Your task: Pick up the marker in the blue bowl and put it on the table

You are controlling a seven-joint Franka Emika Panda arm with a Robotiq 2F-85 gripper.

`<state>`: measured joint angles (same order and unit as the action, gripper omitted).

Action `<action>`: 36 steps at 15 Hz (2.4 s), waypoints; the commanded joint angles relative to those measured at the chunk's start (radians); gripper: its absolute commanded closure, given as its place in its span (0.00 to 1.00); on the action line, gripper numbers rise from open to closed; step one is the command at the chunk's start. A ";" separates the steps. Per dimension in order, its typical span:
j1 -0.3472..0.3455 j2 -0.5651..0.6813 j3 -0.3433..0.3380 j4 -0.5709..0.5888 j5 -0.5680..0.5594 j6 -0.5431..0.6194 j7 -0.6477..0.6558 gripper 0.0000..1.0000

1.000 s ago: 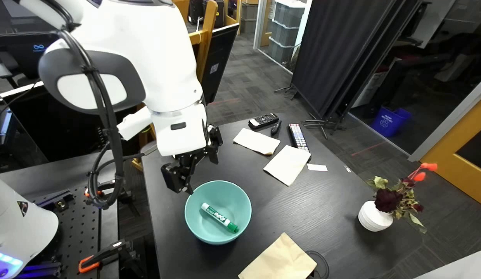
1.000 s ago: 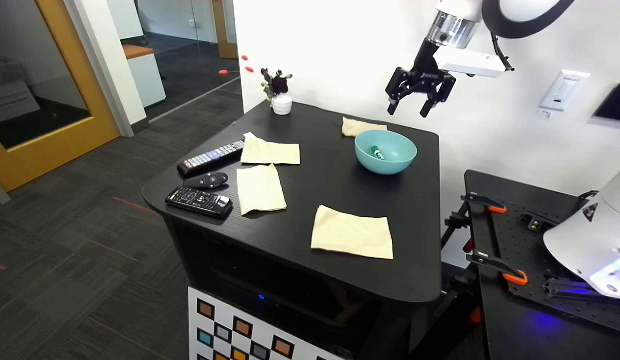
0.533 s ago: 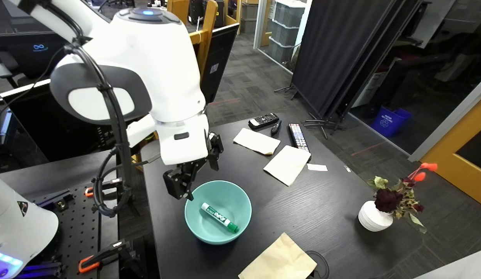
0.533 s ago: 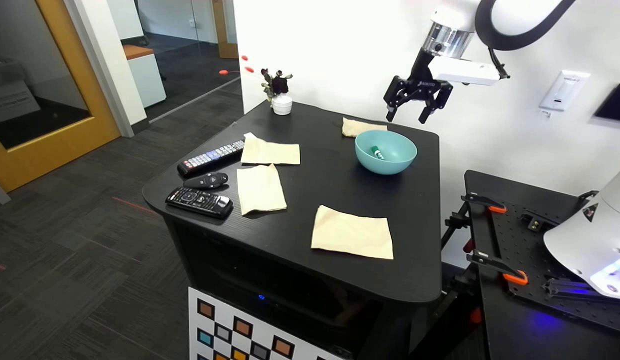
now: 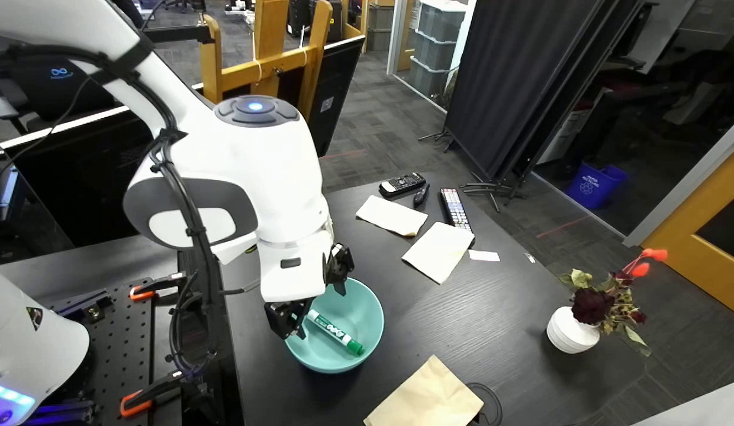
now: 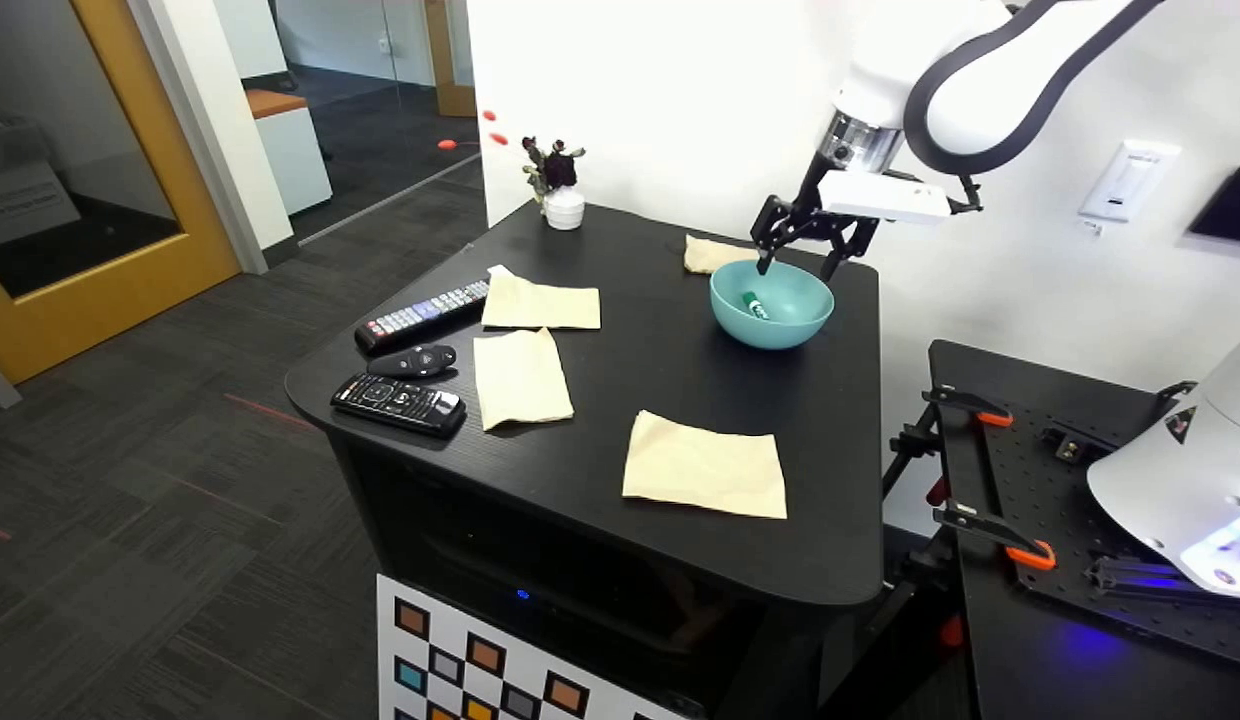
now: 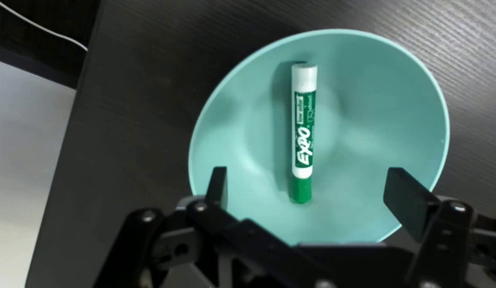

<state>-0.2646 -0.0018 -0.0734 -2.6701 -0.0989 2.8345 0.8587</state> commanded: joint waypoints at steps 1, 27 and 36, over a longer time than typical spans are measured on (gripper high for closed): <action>0.036 0.090 -0.060 0.050 -0.058 0.038 0.078 0.00; 0.328 0.348 -0.254 0.216 -0.003 0.027 0.104 0.58; 0.361 0.300 -0.290 0.192 -0.016 0.004 0.115 0.95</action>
<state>0.0626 0.3357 -0.3293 -2.4625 -0.1142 2.8668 0.9475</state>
